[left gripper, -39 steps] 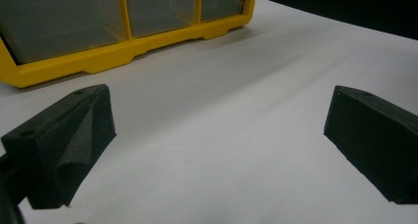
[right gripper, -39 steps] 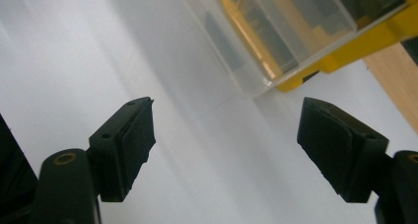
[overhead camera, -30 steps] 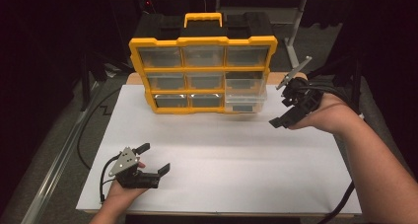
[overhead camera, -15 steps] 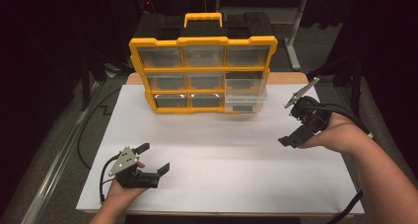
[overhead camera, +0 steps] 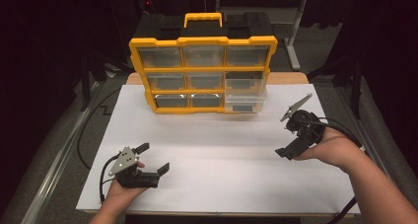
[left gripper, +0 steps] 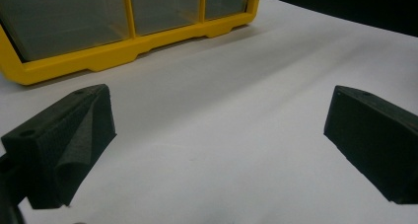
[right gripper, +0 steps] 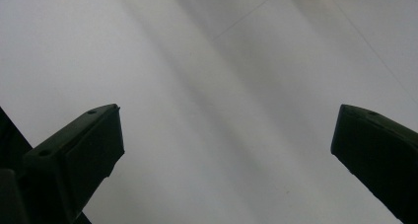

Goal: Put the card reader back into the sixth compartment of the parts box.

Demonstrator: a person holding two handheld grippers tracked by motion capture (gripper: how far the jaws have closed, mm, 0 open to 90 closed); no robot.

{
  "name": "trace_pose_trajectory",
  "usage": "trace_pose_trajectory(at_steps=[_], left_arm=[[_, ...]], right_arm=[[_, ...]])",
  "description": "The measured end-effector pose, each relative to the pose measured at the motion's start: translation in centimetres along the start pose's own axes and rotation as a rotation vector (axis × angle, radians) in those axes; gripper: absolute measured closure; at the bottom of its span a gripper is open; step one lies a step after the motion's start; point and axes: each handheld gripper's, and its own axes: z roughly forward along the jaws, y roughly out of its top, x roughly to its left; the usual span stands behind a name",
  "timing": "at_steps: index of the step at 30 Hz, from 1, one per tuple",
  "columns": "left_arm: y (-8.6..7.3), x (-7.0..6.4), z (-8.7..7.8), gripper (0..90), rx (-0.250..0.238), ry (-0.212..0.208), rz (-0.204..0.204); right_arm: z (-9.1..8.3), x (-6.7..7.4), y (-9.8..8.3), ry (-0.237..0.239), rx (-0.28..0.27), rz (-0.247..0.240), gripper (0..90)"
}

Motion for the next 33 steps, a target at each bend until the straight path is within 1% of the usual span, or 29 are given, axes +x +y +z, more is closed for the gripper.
trace_pose_trajectory(at_steps=[5, 7, 9, 12, 15, 20, 23, 25, 26, 28, 30, 32, 33], left_arm=[[0.0, 0.0, 0.1, 0.3, 0.004, -0.002, 0.0], [0.0, -0.1, 0.1, 0.3, 0.004, -0.002, 0.003], [0.0, -0.1, 0.1, 0.3, 0.006, -0.001, 0.007], [0.0, -0.1, 0.1, 0.3, 0.004, 0.0, 0.006], [0.0, -0.1, 0.1, 0.3, 0.005, 0.0, 0.006], [0.0, -0.1, 0.1, 0.3, 0.007, -0.001, 0.008], [0.0, -0.2, 0.1, 0.3, 0.005, -0.003, 0.009], [0.0, -0.2, 0.1, 0.3, 0.007, -0.004, 0.012], [0.0, -0.2, 0.1, 0.3, 0.007, -0.004, 0.01], [0.0, -0.1, 0.1, 0.3, 0.009, -0.005, 0.007], [0.0, -0.1, 0.1, 0.3, 0.009, -0.007, 0.009], [0.0, -0.1, 0.1, 0.3, 0.013, -0.007, 0.01], [0.0, -0.1, 0.2, 0.3, 0.013, -0.006, 0.009]], right_arm=[[1.2, 0.4, -0.2, 0.001, 0.012, 0.001, 0.2], [1.9, 0.6, -0.3, 0.005, 0.018, -0.011, 0.2], [2.5, 0.7, -0.4, 0.009, 0.025, -0.002, 0.2], [3.6, 1.0, -0.6, 0.013, 0.036, 0.001, 0.2], [4.7, 1.3, -0.8, 0.007, 0.051, -0.011, 0.2], [6.5, 1.6, -1.1, 0.003, 0.074, -0.011, 0.2], [7.7, 1.8, -1.4, 0.007, 0.081, 0.001, 0.2], [8.3, 1.9, -1.5, 0.012, 0.088, -0.009, 0.2], [8.8, 2.0, -1.6, 0.014, 0.092, -0.006, 0.2], [9.4, 2.2, -1.7, 0.014, 0.096, 0.002, 0.2], [9.9, 2.3, -1.8, 0.009, 0.097, -0.009, 0.2], [10.3, 2.4, -1.8, 0.014, 0.086, 0.0, 0.2], [10.4, 2.5, -1.9, 0.008, 0.081, 0.005, 0.2]])
